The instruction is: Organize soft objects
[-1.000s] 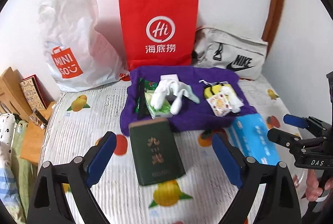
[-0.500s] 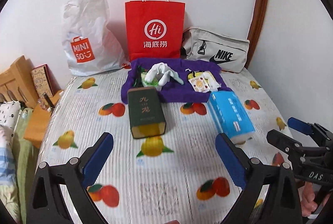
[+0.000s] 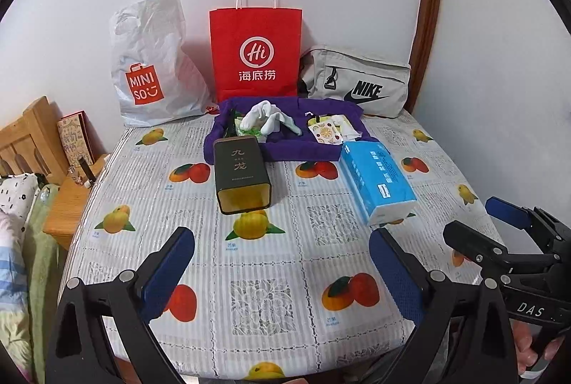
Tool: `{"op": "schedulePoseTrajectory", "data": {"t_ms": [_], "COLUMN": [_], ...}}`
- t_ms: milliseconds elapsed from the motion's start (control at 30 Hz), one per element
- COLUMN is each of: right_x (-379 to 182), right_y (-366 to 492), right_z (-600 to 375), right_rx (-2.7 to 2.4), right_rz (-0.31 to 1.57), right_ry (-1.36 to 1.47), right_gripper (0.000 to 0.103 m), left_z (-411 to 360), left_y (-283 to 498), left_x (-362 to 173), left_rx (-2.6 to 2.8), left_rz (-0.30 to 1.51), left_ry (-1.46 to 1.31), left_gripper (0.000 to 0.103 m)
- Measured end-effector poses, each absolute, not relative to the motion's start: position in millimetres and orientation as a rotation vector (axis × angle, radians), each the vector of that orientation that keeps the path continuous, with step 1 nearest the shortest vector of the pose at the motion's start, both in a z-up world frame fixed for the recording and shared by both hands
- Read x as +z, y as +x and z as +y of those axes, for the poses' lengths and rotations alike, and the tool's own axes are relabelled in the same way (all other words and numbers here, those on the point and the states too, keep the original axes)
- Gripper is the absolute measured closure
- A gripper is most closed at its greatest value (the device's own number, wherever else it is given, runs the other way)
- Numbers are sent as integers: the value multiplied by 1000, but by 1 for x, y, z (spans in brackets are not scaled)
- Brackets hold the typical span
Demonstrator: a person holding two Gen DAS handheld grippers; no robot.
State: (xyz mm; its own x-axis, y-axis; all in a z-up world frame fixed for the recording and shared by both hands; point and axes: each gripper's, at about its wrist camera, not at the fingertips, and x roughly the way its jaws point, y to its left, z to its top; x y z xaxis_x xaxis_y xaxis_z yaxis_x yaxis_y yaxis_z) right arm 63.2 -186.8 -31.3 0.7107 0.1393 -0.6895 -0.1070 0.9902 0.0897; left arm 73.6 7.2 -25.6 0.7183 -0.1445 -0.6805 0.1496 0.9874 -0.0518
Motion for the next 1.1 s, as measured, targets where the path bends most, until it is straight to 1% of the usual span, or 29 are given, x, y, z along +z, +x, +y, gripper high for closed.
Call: {"op": "schedulePoseTrajectory", "data": {"t_ms": [1100], "right_x": [-26], "right_y": [49], "right_z": [-174], "right_rx": [144], "right_rz": [745], "right_ry": [30], "right_gripper": [12], "left_z": [14], "left_y": [60], "left_x": [-25], "left_rx": [-153], "left_rz": [746], "left_ry": [12], "left_gripper": [4]}}
